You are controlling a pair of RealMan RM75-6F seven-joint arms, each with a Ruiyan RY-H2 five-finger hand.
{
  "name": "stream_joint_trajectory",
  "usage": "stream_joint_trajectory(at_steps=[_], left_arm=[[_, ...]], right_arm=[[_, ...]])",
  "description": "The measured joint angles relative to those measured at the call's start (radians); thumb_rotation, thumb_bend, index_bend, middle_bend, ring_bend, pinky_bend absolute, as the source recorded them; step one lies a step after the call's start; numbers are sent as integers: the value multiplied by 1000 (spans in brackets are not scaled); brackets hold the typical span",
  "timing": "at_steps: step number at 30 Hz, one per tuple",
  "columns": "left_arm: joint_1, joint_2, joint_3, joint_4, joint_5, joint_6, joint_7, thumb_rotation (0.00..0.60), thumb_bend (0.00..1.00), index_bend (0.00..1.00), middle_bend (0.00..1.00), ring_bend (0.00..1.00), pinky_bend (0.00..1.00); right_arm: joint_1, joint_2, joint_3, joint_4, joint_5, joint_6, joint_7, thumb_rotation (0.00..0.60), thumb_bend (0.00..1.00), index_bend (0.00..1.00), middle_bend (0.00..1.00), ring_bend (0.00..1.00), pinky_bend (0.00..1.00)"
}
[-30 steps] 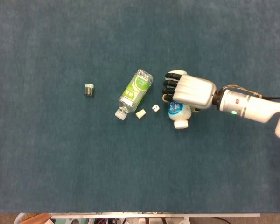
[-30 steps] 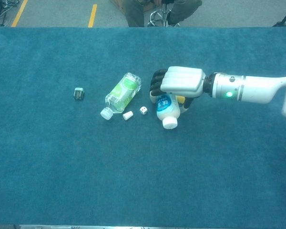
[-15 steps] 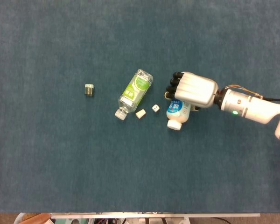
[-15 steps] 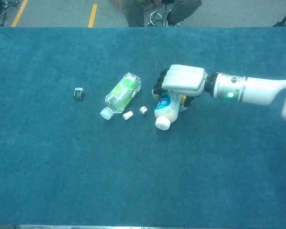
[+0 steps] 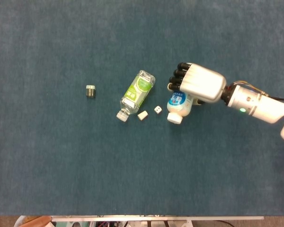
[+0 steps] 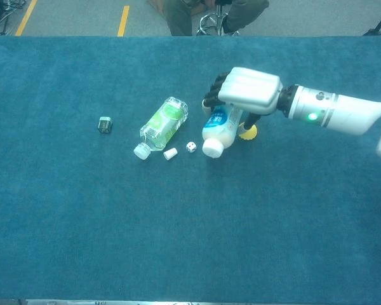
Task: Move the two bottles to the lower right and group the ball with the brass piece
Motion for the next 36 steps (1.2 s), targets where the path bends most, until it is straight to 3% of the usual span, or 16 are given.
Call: stream_joint_trajectory(at_steps=[9,16,22,28,36], left_arm=[[-18,4,-4,-28,13,-6,45,600,18,303,167,149,408],[-42,-1,-7,-52,15,-31,104,600,19,303,167,149,408],[-57,-14,-11,-61,15,-40,124,600,19,303,167,149,408],[-55,-19,-10,-54,7,-40,116,600,19,303,167,149,408],[-43,-16,-7,-44,0,-28,91,600,18,303,167,149,408]], right_arm=[[-37,127,5,-210,-2,77,-102,600,244,736,622,477,538],[-92,296,-28,-540,-13,97,-262,600,245,736,623,478,538],[-149,449,-74,-804,-5,39,-395,600,244,736,623,478,538],[-190,494,-116,-883,14,-73,-429,600,244,736,623,478,539],[-211,482,-133,-884,23,-168,-395,600,200,720,615,476,539]])
